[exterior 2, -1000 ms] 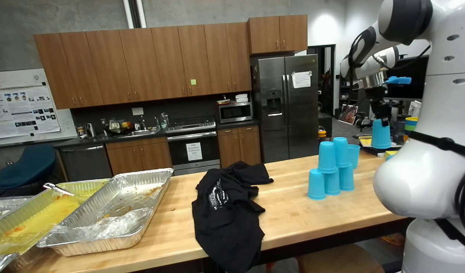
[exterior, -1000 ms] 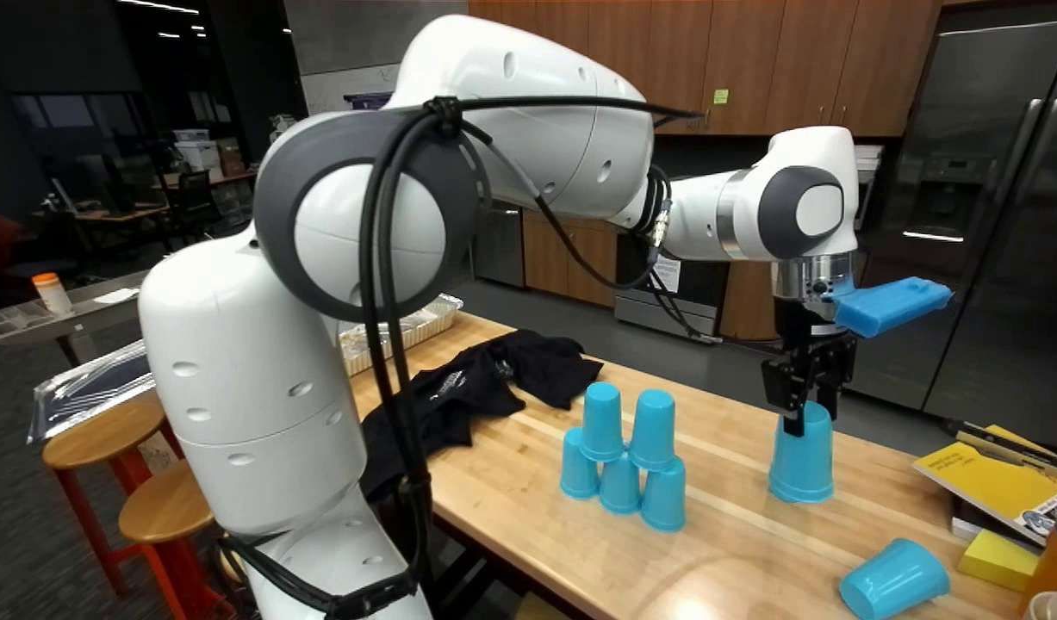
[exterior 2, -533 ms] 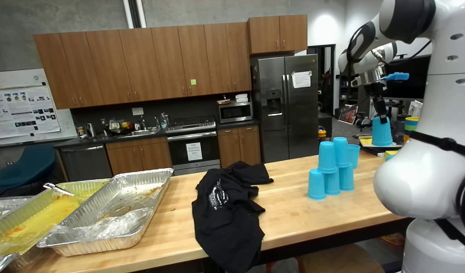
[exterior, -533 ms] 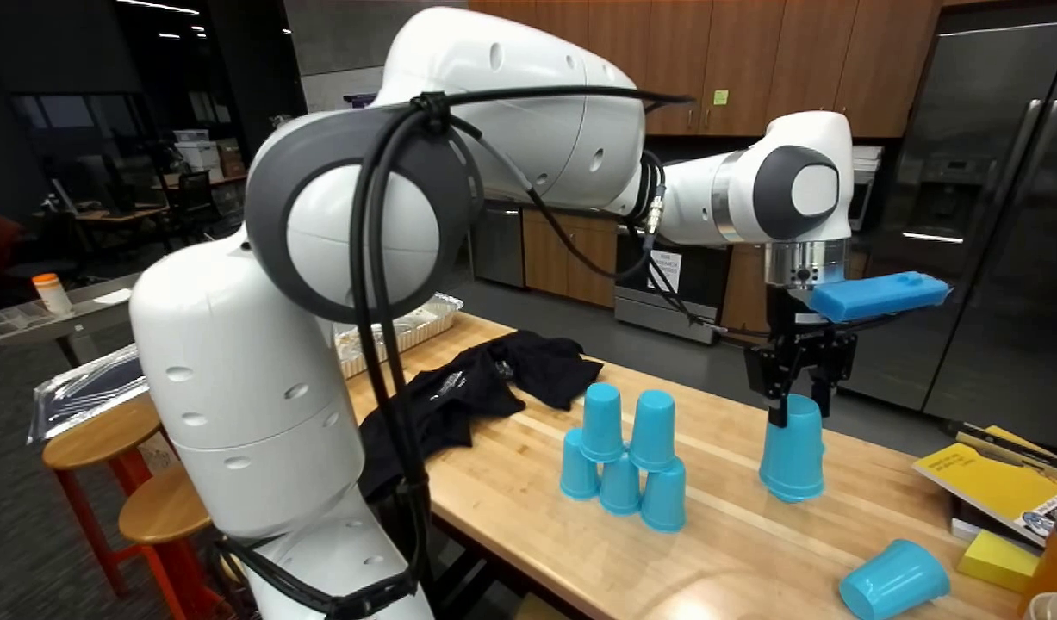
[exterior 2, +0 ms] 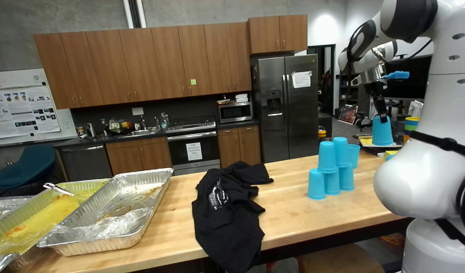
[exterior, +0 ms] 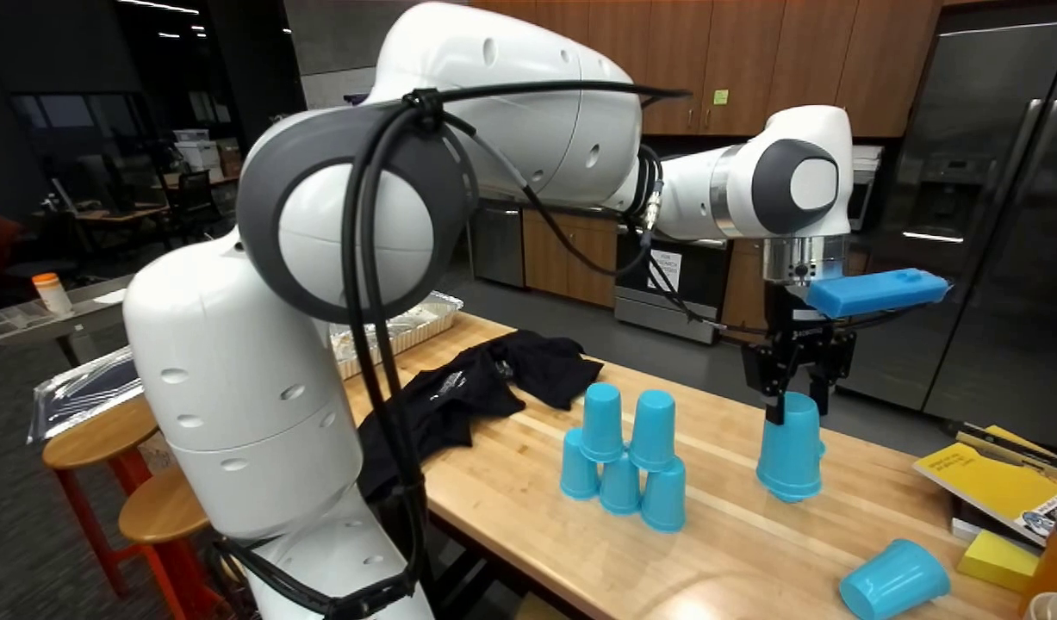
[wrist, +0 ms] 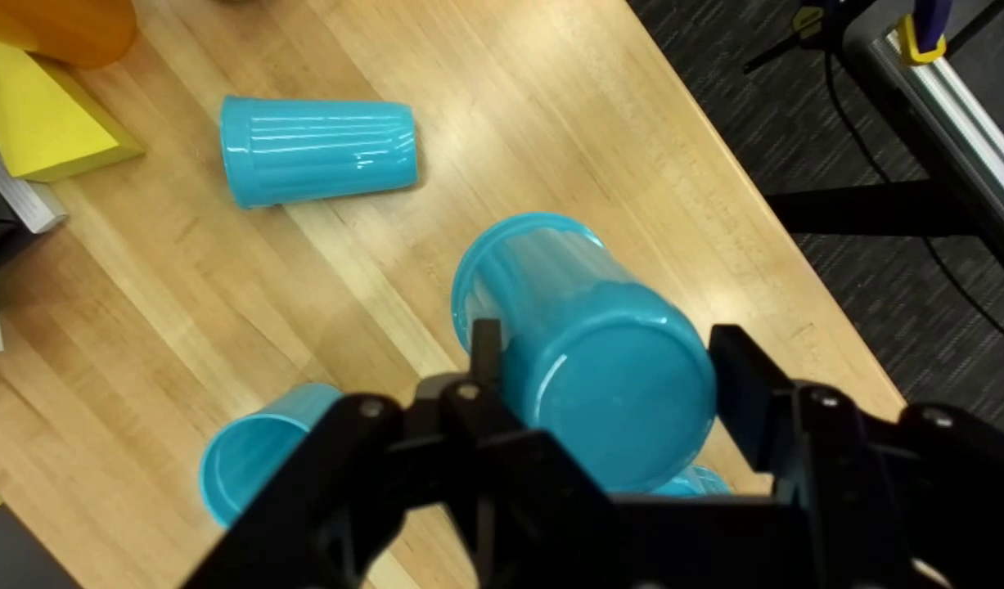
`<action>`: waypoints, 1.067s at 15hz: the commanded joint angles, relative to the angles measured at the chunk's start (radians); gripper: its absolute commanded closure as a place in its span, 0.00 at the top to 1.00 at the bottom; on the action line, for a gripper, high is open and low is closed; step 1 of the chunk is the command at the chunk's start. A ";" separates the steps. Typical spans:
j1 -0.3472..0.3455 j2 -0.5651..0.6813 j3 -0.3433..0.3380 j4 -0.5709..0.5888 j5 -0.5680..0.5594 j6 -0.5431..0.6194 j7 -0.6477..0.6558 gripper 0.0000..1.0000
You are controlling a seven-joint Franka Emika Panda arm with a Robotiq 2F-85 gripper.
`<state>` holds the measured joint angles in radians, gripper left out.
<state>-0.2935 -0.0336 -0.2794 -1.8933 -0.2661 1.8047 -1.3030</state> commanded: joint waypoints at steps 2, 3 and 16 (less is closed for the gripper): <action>0.004 -0.002 -0.007 0.003 0.013 -0.006 -0.008 0.38; 0.006 -0.006 -0.005 0.000 0.024 -0.018 0.011 0.38; 0.069 -0.030 0.048 -0.029 0.133 0.010 0.493 0.63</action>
<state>-0.2317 -0.0643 -0.2241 -1.9247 -0.1334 1.8178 -0.8099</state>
